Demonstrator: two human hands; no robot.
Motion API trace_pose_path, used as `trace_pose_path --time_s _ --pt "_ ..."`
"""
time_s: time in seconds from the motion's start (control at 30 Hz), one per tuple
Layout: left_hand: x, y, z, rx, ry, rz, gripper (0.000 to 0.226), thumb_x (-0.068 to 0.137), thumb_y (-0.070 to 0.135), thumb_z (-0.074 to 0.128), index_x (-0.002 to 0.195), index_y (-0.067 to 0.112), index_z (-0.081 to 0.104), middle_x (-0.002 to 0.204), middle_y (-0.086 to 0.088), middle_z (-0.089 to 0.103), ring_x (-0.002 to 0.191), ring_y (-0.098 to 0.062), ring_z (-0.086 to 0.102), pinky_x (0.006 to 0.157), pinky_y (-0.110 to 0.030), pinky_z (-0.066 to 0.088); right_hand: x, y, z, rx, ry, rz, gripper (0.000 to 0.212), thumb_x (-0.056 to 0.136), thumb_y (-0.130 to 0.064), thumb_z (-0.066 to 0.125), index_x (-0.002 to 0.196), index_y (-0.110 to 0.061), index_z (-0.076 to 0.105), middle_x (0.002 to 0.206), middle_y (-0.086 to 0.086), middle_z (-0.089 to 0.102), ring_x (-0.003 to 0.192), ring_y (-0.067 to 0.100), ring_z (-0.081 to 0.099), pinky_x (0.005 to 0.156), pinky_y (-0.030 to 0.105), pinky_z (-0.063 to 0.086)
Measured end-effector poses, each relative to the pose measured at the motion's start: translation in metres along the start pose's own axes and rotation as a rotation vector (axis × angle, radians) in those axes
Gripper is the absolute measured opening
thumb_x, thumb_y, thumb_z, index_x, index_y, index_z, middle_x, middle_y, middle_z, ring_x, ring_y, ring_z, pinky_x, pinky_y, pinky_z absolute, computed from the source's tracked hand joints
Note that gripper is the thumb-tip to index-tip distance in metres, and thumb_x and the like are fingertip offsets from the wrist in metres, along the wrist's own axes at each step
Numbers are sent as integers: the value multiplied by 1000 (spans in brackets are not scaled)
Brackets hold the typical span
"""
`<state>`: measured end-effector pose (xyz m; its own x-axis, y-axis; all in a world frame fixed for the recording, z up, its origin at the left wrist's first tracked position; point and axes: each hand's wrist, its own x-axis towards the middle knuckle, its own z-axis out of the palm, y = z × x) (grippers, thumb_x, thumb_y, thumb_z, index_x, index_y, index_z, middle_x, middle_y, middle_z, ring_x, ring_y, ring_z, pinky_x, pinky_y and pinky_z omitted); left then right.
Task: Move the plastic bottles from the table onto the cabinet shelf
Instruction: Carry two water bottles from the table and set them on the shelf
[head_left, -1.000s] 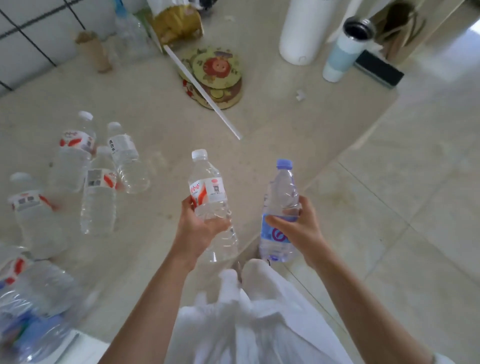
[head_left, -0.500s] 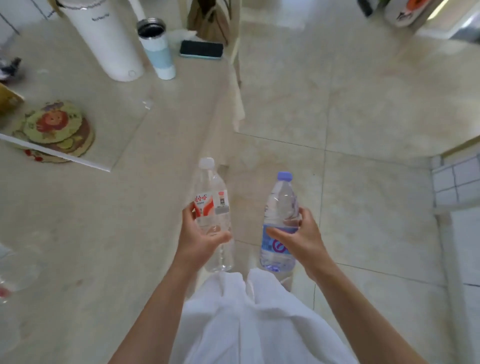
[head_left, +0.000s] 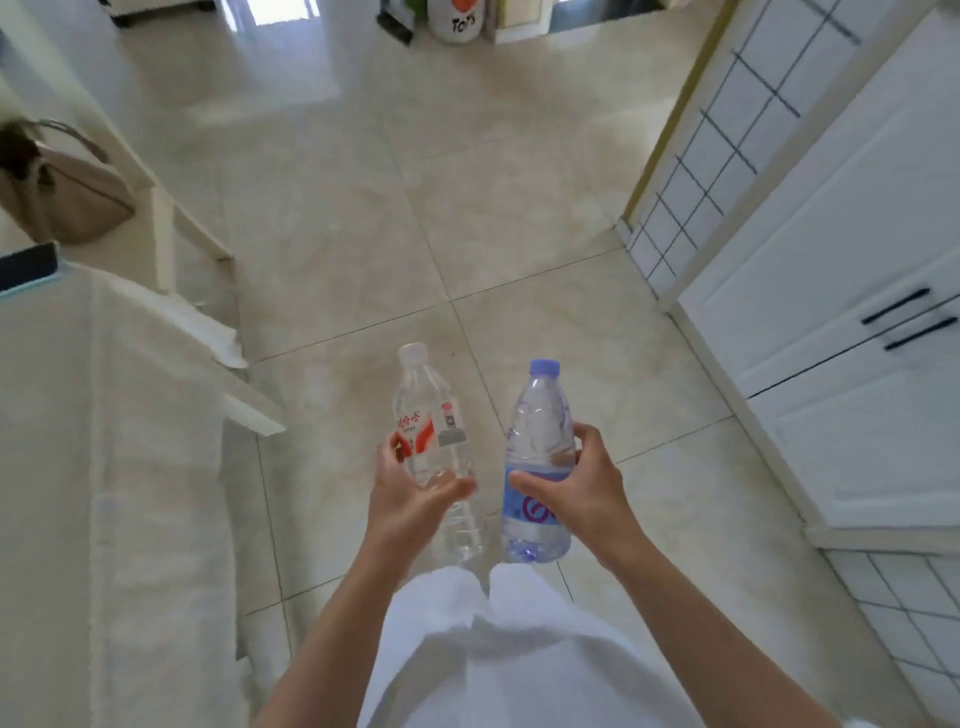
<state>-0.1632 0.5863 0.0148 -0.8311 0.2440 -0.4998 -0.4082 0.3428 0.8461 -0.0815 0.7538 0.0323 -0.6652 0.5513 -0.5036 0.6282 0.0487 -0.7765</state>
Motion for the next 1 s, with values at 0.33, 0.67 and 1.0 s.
trace_pose_path --time_s 0.33,0.67,1.0 --pt "80 73 120 228 -239 124 76 61 12 89 118 29 42 108 6 63 94 -13 66 80 -32 56 63 17 -104 128 333 107 81 66 -25 87 132 -15 40 111 3 58 97 20 60 68 19 47" --pt "170 150 243 379 -508 237 84 60 3 88 126 21 39 106 6 56 98 -15 61 85 -30 52 132 8 -185 259 581 214 76 68 -28 86 127 -16 40 113 8 59 99 23 62 66 21 51" --pt "186 196 379 499 -783 257 84 59 10 90 120 31 37 110 7 56 99 -15 60 86 -31 48 150 31 -271 397 858 383 81 66 -34 85 131 -20 39 110 6 59 101 24 62 82 36 55"
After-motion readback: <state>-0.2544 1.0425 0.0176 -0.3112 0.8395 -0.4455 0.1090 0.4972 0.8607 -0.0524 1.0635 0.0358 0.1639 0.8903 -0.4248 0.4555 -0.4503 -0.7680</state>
